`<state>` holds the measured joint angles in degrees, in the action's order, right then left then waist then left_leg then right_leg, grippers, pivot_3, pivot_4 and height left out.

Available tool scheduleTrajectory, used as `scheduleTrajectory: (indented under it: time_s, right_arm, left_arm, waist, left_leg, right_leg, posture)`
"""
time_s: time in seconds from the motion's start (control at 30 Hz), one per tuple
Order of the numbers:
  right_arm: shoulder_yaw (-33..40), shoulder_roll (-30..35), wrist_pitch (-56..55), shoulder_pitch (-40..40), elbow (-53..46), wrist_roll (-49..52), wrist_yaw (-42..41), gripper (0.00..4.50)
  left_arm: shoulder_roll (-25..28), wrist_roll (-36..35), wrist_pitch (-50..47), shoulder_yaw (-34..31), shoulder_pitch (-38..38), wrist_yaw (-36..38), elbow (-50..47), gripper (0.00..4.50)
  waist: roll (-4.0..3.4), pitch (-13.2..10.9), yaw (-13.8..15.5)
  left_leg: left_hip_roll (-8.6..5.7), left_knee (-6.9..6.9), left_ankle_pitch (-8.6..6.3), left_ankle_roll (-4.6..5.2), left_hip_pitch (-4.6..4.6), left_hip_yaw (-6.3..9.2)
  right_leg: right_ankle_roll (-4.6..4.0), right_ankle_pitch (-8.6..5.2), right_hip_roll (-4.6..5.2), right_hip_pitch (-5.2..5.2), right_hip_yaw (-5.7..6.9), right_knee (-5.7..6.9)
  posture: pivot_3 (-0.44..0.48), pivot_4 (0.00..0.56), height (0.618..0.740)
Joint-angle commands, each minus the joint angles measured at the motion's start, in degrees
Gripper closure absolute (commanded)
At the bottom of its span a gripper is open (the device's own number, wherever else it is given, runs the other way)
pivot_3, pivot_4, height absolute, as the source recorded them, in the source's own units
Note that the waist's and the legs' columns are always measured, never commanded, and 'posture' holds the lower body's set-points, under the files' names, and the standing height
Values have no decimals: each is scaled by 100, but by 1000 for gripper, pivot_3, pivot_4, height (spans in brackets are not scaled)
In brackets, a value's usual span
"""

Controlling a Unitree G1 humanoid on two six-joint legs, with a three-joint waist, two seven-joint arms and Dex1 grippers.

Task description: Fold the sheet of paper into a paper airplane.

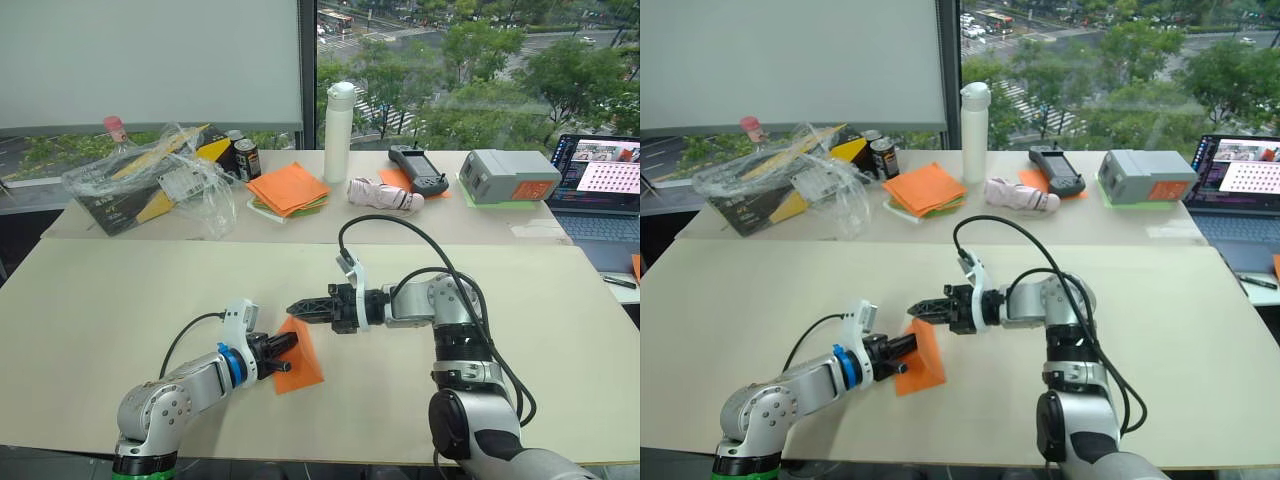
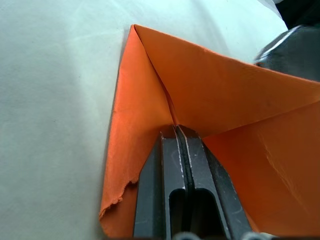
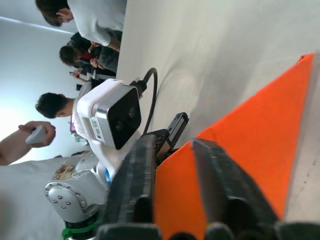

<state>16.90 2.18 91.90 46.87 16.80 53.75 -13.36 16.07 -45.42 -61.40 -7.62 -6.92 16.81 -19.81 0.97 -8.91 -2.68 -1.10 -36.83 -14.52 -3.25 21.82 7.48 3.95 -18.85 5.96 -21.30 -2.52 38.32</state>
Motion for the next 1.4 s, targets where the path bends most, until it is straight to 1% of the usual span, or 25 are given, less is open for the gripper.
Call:
scheduleTrajectory:
  time_s: [0.03,0.43,0.67,0.77,0.9,0.97,1.13,1.4]
  right_arm:
    - [209,-86,60,19,-1,374,273,4472]
    - [181,-93,60,-155,-67,880,913,4472]
    - [65,-93,60,-251,-162,1002,1076,4472]
    - [-54,-67,60,-292,-290,981,1057,4472]
    - [-682,120,60,-426,-881,744,747,4472]
    - [-836,145,58,-472,-1057,655,628,4472]
    - [-988,141,-49,-500,-1196,392,424,4472]
    - [-1107,71,-256,-460,-1141,-59,165,4472]
  left_arm:
    - [70,167,-141,69,107,-161,138,4500]
    - [90,157,-165,79,92,-156,139,4500]
    - [87,143,-174,58,124,-173,103,4500]
    - [79,130,-182,43,144,-187,88,4500]
    - [65,118,-202,16,167,-227,67,4500]
    - [64,121,-201,4,181,-236,68,4500]
    - [103,125,-201,-80,261,-257,51,4500]
    - [259,18,-321,-362,572,-317,-193,4500]
  waist:
    - [0,0,-2]
    - [0,0,-11]
    - [0,0,-12]
    - [0,0,-13]
    - [0,0,-15]
    - [0,0,-23]
    - [0,0,-44]
    - [-1,0,-127]
  left_leg:
    - [0,0,0,0,0,0]
    - [0,0,0,0,0,-1]
    - [0,-1,0,0,0,-2]
    - [0,-1,0,0,-1,-2]
    - [0,-1,0,0,-1,-1]
    - [1,-1,0,0,-1,-1]
    - [2,-1,0,0,-4,-1]
    - [8,1,0,1,-10,1]
  right_leg:
    - [0,0,0,0,0,1]
    - [0,0,0,0,0,4]
    - [0,0,0,0,-1,5]
    - [0,0,-1,0,-1,6]
    - [0,0,-1,0,-1,7]
    - [0,0,-2,-1,0,6]
    - [0,0,-3,0,-1,10]
    - [0,0,-11,-1,-2,13]
  posture:
    - [0,150,740]
    - [0,150,740]
    - [0,150,740]
    - [0,150,740]
    - [0,150,740]
    - [0,150,740]
    - [0,150,740]
    - [0,150,740]
